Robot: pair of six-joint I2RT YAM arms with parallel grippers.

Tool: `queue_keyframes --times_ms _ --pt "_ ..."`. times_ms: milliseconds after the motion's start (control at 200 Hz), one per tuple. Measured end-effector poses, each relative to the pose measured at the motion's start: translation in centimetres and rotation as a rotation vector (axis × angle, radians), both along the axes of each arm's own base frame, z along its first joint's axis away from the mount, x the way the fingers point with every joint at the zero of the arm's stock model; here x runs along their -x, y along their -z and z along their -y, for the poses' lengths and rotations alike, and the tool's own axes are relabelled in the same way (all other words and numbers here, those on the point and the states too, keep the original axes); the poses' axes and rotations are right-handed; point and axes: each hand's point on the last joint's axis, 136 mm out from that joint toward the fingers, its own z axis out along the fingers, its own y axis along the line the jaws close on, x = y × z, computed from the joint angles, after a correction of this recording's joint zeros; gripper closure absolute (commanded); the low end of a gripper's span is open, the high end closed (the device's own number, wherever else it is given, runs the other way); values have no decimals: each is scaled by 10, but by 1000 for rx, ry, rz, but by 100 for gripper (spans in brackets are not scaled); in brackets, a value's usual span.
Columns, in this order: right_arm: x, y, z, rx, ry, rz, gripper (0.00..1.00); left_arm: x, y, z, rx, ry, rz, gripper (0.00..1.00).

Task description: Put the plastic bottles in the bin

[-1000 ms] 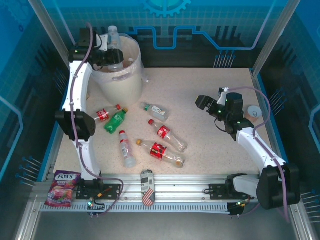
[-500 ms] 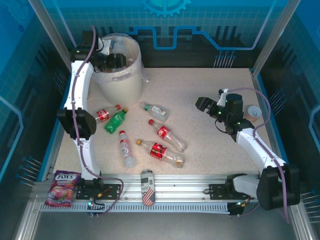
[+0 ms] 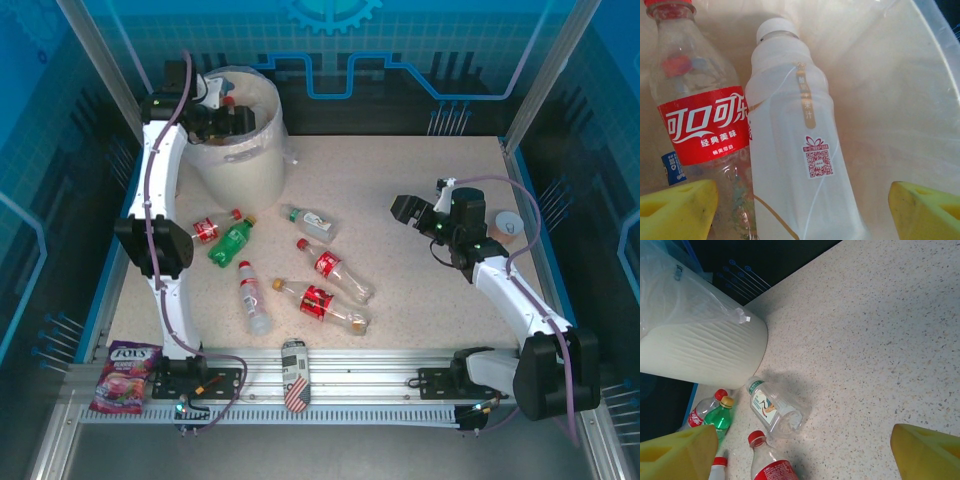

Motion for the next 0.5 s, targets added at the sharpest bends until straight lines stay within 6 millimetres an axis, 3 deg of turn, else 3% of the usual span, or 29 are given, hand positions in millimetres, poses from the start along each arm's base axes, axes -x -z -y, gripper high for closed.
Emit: queue_keyframes --times_ms 285,385,500 --pt "-4 -4 -4 84 -29 1 9 6 -26 -2 -23 -3 59 10" --pt "-8 -8 -18 168 -88 2 9 17 -47 -5 -50 -12 101 9" --pt "-12 -13 -49 301 -206 29 6 38 -77 -9 -80 -29 148 8"
